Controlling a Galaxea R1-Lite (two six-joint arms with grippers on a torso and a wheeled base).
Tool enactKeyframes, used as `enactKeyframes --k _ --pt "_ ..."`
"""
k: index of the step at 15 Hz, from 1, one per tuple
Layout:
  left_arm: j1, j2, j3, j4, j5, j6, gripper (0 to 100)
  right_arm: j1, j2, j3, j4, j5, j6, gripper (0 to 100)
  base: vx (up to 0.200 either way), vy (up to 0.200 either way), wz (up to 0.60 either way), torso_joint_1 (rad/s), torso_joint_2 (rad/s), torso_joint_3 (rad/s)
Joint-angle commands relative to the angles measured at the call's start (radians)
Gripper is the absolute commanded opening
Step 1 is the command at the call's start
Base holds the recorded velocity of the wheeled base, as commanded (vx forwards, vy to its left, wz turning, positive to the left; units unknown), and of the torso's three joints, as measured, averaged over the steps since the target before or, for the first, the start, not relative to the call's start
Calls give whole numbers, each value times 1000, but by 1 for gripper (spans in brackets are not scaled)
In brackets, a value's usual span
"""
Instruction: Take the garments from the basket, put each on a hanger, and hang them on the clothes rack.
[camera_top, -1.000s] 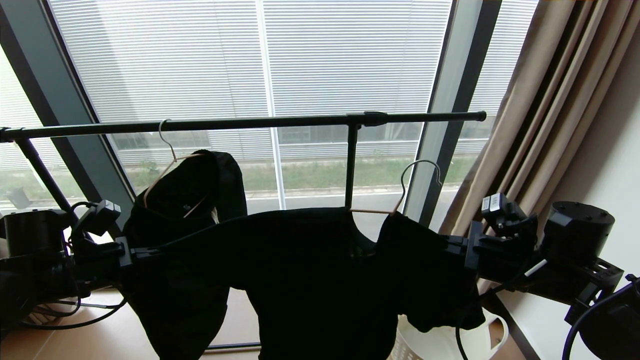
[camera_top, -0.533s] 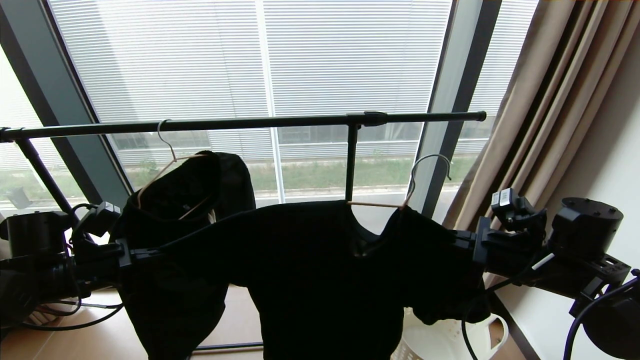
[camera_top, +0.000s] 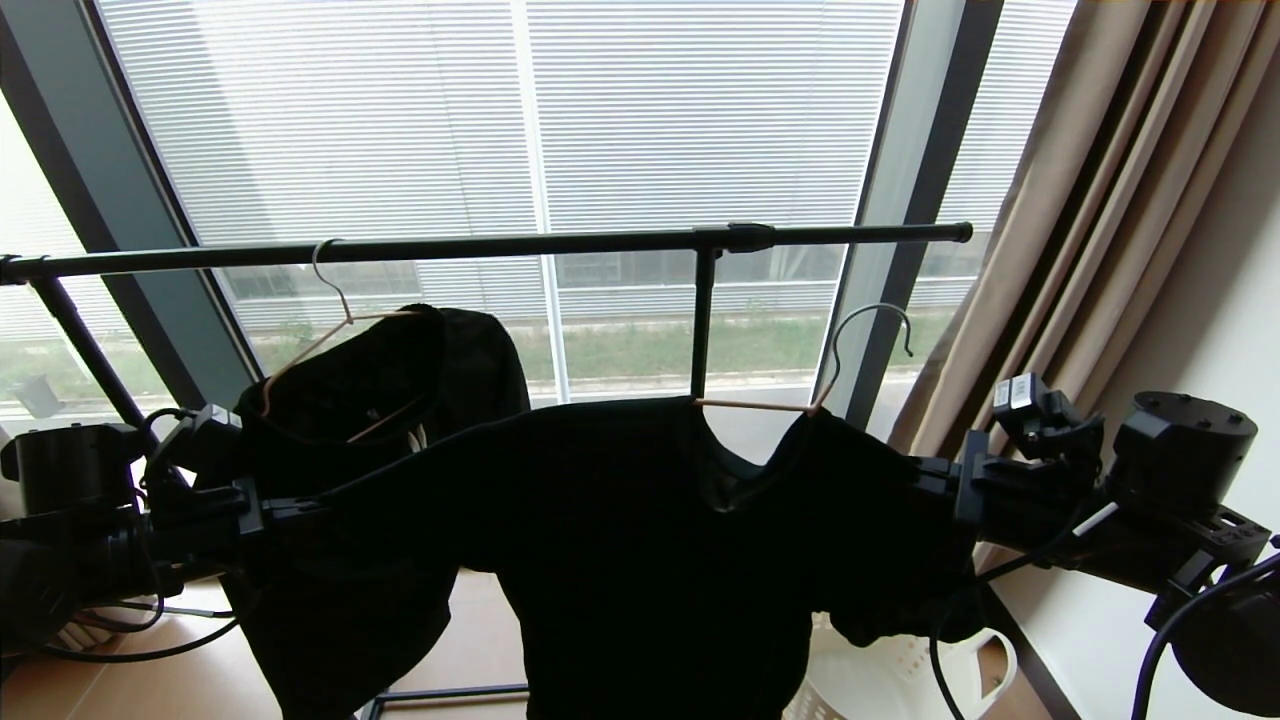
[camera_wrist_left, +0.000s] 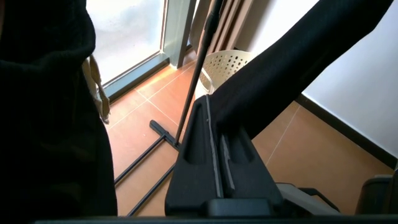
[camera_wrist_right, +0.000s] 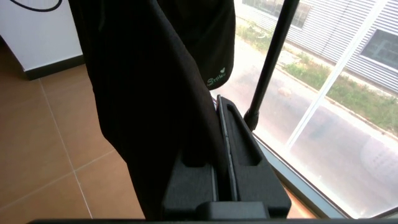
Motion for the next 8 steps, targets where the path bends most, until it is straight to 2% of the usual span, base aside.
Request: enactKeyframes --k 1,8 --pt "2 4 -3 0 -1 0 0 -9 -2 -5 0 3 -1 0 0 0 0 0 0 0" --pt "2 0 8 -8 -16 4 0 -12 1 -3 0 1 -2 0 0 0 0 0 0 0"
